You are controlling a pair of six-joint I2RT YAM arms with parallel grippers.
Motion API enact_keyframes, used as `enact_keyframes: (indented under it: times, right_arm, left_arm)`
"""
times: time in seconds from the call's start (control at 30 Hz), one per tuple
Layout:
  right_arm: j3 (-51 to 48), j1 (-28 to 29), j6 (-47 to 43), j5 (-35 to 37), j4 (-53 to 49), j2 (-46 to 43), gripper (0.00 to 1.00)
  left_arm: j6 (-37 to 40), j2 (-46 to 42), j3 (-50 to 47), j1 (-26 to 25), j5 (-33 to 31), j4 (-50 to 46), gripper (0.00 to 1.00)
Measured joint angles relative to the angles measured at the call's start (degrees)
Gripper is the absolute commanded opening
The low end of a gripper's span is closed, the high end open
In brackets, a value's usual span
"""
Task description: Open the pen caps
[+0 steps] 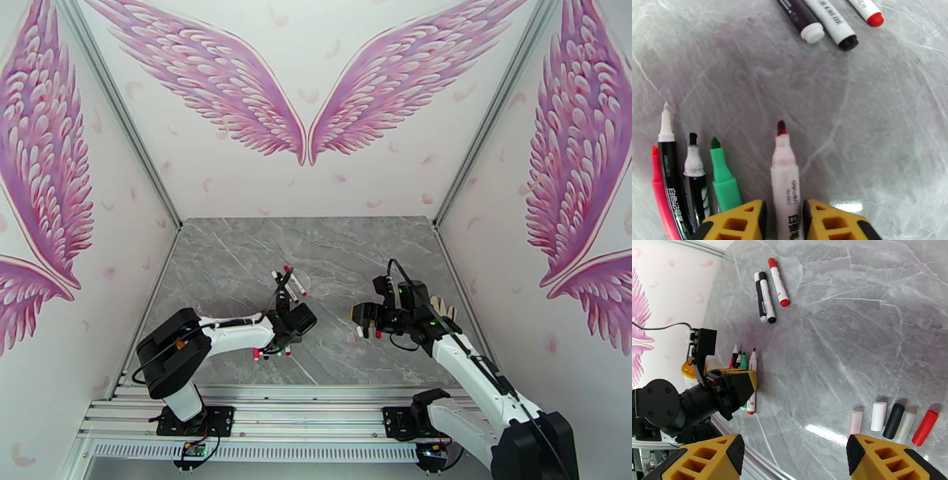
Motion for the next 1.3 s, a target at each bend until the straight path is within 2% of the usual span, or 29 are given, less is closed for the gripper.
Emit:
enact_keyframes:
  times: [0.2, 0.37, 0.63, 0.93, 1.3]
  right_arm:
    - [0.0, 0.3, 0.0, 0.0, 0.0, -0.2, 0.75]
    - [0.0, 0.6, 0.0, 0.0, 0.0, -0.2, 0.76]
    - [0.0, 0.8, 0.0, 0.0, 0.0, -0.2, 0.76]
    - [0.0, 0.9, 0.0, 0.0, 0.0, -0.2, 0.76]
    - [0.0, 0.9, 0.0, 0.3, 0.0, -0.2, 0.76]
  left_arm:
    - [2.4, -4.0, 1.1, 5.7, 3.7, 0.1, 0.36]
    - [4.3, -4.0, 3.8, 11.3, 7.0, 0.5, 0.39]
    - [5.1, 1.8, 10.5, 18.3, 12.4, 2.3, 0.41]
    - [4.9, 11.1, 16.6, 20.5, 14.5, 3.2, 0.4]
    - [4.9, 14.5, 18.7, 21.3, 14.7, 4.1, 0.37]
